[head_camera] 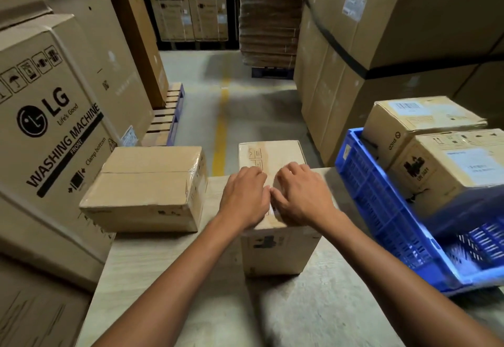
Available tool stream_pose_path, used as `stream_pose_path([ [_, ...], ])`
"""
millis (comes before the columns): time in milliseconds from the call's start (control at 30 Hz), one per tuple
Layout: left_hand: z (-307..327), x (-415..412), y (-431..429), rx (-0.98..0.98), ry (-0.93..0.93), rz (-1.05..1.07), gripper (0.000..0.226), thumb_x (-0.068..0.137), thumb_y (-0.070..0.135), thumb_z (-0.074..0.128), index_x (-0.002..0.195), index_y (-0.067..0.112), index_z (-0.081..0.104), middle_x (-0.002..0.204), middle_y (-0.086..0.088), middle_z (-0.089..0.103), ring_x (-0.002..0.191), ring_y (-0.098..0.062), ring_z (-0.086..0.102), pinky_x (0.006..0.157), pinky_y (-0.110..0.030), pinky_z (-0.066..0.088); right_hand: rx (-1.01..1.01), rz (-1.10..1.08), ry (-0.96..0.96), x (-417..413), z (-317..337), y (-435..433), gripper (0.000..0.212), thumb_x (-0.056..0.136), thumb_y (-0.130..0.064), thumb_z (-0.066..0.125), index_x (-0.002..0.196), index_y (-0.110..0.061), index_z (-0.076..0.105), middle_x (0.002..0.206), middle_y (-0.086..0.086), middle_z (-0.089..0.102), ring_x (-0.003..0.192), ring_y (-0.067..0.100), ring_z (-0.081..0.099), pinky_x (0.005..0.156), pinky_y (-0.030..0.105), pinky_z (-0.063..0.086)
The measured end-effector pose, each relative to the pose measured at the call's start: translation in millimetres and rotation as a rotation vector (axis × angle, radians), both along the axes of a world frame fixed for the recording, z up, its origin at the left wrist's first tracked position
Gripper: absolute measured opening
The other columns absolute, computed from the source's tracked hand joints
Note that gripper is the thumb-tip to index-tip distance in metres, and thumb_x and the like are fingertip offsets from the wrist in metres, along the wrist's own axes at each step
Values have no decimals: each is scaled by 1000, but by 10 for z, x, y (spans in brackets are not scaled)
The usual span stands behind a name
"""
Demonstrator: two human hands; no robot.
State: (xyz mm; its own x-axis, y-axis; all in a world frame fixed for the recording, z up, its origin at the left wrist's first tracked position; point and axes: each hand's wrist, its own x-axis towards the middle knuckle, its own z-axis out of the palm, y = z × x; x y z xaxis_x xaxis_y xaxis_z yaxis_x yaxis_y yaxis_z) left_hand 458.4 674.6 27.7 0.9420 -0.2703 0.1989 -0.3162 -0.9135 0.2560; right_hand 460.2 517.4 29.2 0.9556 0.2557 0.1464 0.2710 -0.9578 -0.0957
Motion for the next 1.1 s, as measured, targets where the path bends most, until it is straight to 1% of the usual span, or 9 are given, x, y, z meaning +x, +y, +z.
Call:
stream_pose_path([
  [133, 54, 297, 39, -54, 11, -139, 34, 98, 25, 46, 123, 17, 66, 119, -1, 58, 116, -22, 48, 103, -44, 38, -2, -80, 8, 270, 66, 66, 40, 100, -52, 40, 121, -21, 54, 124, 6, 53, 111, 25, 48, 89, 46, 47],
  [300, -201, 483, 137, -358, 113, -135, 40, 101, 20, 42, 138, 21, 57, 146, 5, 51, 143, -15, 33, 120, -55, 16, 59, -38, -25, 314, -59, 129, 40, 101, -48, 27, 125, -26, 49, 127, -2, 51, 119, 22, 48, 94, 46, 41],
  [467, -307, 450, 134, -741, 165, -4, 62, 99, 11, 52, 152, 38, 34, 163, 7, 26, 153, -15, 10, 121, -52, 25, 80, -68, -15, 289, -43, 120, 40, 100, -50, 31, 120, -25, 56, 124, -4, 56, 120, 20, 49, 101, 46, 38],
  [600, -371, 259, 73, -1340, 293, 314, 63, 99, 8, 55, 154, 29, 31, 159, 1, 35, 140, -21, 42, 106, -45, 48, 189, -308, -49, 144, -36, 63, 35, 98, -50, 44, 108, -23, 63, 119, -2, 61, 115, 22, 52, 103, 48, 40],
  [700, -412, 80, -15, -1710, 503, 221, 40, 105, 20, 43, 144, 20, 47, 132, -6, 65, 116, -25, 65, 91, -41, 57, 295, -329, -68, 36, -35, -11, 33, 98, -46, 50, 112, -19, 64, 122, 1, 59, 107, 20, 51, 87, 35, 47],
  [900, -353, 158, -468, -1411, 511, 148, 56, 101, 53, 41, 154, 42, 26, 146, 2, 52, 126, -22, 58, 105, -47, 48, 628, -363, 1, 41, 26, -479, 37, 91, -59, 57, 107, -27, 69, 118, -9, 63, 114, 13, 56, 93, 30, 41],
  [967, -267, 152, -666, -1204, 477, 87, 57, 106, 48, 34, 158, 38, 14, 157, 11, 31, 144, -16, 34, 119, -39, 28, 733, -392, 105, 49, 64, -679, 61, 85, -75, 45, 112, -27, 69, 112, -7, 67, 113, 19, 61, 94, 34, 45],
  [1033, -273, 193, -812, -952, 426, -33, 55, 108, 45, 26, 159, 32, 8, 166, 11, 5, 153, -13, 4, 125, -39, 5, 746, -423, 161, 47, 77, -846, 86, 77, -89, 30, 125, -26, 65, 129, -2, 65, 125, 24, 55, 109, 49, 39],
  [1100, -416, 235, -887, -690, 436, -176, 55, 107, 47, 26, 158, 36, 7, 167, 7, -4, 154, -16, -5, 124, -41, 0, 786, -405, 238, -1, 148, -947, 99, 77, -94, 27, 135, -21, 59, 140, -3, 57, 131, 22, 48, 114, 52, 32],
])
